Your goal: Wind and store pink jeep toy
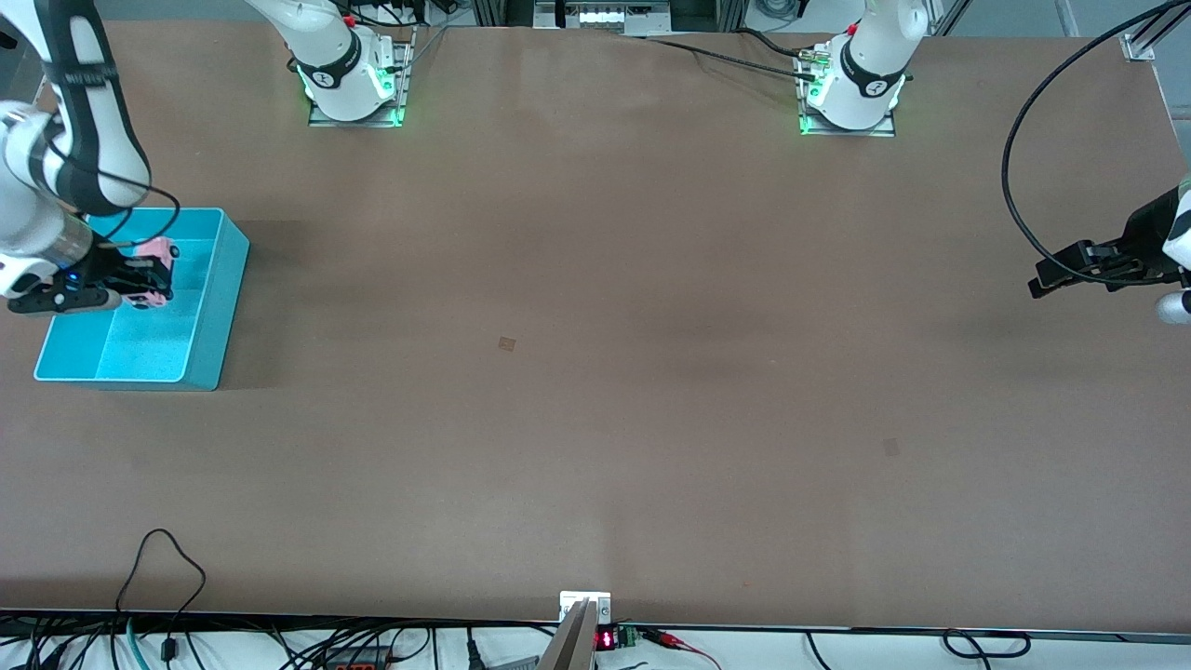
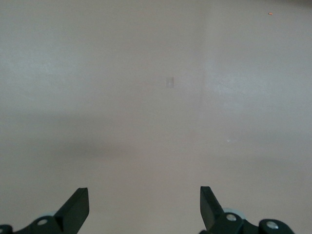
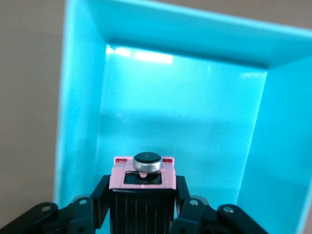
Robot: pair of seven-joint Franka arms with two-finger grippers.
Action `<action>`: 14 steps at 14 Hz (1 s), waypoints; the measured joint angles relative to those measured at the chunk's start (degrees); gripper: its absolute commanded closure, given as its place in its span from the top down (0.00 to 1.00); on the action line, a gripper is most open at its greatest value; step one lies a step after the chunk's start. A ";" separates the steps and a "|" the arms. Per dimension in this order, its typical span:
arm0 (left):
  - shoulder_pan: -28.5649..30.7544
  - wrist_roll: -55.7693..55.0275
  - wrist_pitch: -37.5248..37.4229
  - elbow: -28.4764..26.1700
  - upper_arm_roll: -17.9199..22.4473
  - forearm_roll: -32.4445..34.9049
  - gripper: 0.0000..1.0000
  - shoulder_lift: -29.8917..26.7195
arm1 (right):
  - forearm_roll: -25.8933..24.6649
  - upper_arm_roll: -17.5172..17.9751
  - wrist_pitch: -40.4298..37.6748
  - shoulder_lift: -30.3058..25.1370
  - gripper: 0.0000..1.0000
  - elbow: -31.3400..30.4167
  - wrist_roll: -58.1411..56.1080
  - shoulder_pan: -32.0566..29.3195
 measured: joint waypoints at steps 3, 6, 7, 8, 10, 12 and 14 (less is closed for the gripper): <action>0.04 0.00 0.00 0.00 0.01 0.00 1.00 0.00 | 1.45 -0.12 3.01 4.90 0.08 0.11 0.09 -1.36; 0.03 0.00 0.00 0.00 -0.02 0.00 1.00 0.00 | 1.81 -0.17 3.19 6.81 0.35 0.16 0.09 -1.97; 0.03 0.00 0.00 0.00 -0.04 0.00 1.00 0.00 | 2.18 -0.14 3.19 7.38 0.39 0.17 0.09 -1.96; 0.03 0.00 0.00 0.00 -0.04 0.00 1.00 0.00 | 2.27 -0.06 3.33 7.88 0.44 0.18 0.09 -1.95; 0.03 0.00 0.00 0.00 -0.06 0.00 1.00 0.00 | 2.27 0.18 4.55 8.84 0.61 0.19 0.09 -1.94; 0.03 0.00 0.00 0.00 -0.17 0.00 1.00 0.00 | 2.27 0.27 5.13 9.53 0.88 0.24 0.08 -1.94; 0.03 0.00 0.10 0.01 -0.33 0.00 1.00 0.00 | 2.27 0.29 5.23 9.63 1.00 0.43 0.06 -1.94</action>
